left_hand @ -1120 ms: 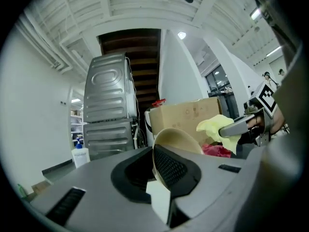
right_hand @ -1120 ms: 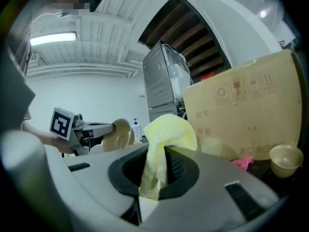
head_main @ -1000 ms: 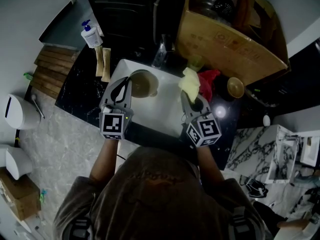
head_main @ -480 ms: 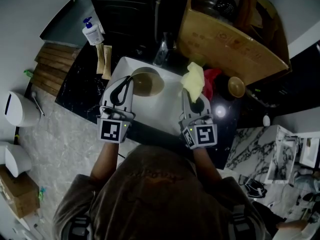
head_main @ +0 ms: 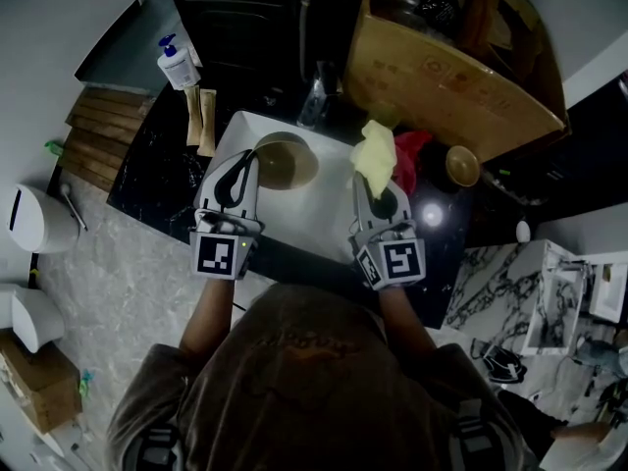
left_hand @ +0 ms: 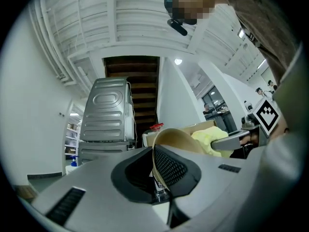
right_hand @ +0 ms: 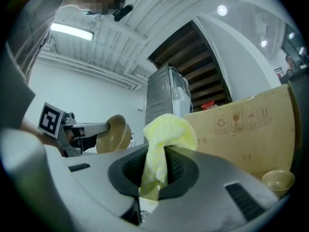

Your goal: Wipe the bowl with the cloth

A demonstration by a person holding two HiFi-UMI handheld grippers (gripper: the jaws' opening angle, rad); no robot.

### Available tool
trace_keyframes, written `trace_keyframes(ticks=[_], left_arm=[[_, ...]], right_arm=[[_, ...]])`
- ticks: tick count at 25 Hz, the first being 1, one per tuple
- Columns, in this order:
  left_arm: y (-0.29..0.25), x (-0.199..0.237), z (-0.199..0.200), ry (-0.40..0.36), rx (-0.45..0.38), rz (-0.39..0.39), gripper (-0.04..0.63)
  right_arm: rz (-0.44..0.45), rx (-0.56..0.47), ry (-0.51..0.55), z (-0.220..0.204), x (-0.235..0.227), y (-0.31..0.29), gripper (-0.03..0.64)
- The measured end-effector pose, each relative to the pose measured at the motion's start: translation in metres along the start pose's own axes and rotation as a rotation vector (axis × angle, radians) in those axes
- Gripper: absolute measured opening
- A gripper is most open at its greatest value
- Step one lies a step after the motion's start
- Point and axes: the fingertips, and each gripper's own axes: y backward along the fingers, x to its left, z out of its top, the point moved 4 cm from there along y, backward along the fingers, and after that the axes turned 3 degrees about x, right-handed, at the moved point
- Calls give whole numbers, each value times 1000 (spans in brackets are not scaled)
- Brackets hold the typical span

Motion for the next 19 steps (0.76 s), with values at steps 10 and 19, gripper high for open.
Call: trace_keyframes(ticks=[10, 19], left_arm=[[1, 1, -9, 34, 27, 9, 25], [2, -3, -16, 53, 48, 10, 25]], right_arm=[[24, 9, -2, -2, 3, 0, 26], [52, 18, 5, -3, 5, -2, 26]])
